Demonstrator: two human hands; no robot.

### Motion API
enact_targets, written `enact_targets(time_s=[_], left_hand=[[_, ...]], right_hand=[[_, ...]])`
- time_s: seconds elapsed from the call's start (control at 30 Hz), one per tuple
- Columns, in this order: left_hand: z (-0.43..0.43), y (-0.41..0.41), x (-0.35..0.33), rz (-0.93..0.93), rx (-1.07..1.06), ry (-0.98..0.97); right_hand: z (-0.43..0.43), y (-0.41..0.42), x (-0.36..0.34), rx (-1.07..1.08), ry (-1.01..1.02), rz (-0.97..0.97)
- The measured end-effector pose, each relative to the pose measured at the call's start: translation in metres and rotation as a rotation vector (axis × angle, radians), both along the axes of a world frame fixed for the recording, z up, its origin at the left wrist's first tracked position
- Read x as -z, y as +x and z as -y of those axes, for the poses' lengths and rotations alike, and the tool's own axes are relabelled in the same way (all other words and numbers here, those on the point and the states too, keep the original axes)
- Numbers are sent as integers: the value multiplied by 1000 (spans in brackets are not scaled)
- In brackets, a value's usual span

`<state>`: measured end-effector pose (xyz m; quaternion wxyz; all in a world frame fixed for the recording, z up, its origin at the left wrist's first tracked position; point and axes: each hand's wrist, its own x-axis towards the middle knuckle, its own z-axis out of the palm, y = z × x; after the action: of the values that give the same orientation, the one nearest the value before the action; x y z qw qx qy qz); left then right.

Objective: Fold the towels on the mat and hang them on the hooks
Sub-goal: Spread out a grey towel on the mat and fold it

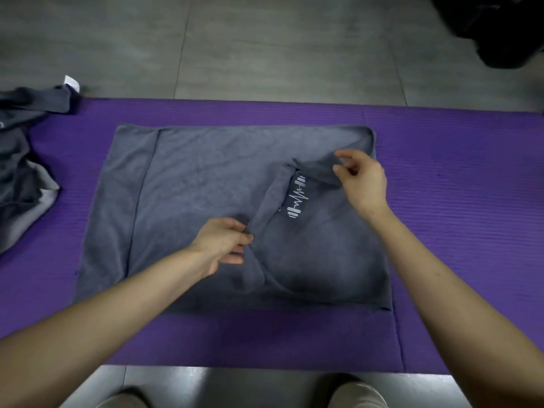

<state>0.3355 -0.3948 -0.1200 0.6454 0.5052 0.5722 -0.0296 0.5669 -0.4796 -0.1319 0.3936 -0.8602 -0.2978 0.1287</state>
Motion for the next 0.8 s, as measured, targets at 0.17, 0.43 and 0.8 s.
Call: enact_targets(time_s=[0.17, 0.43, 0.8], left_hand=[[-11, -36, -56, 99, -22, -10], [-49, -103, -125, 188, -92, 49], [-72, -199, -22, -49, -244, 28]], right_hand=[[-18, 3, -63, -126, -21, 113], [-70, -37, -169, -474, 205, 209], [-44, -110, -4, -494, -633, -344]])
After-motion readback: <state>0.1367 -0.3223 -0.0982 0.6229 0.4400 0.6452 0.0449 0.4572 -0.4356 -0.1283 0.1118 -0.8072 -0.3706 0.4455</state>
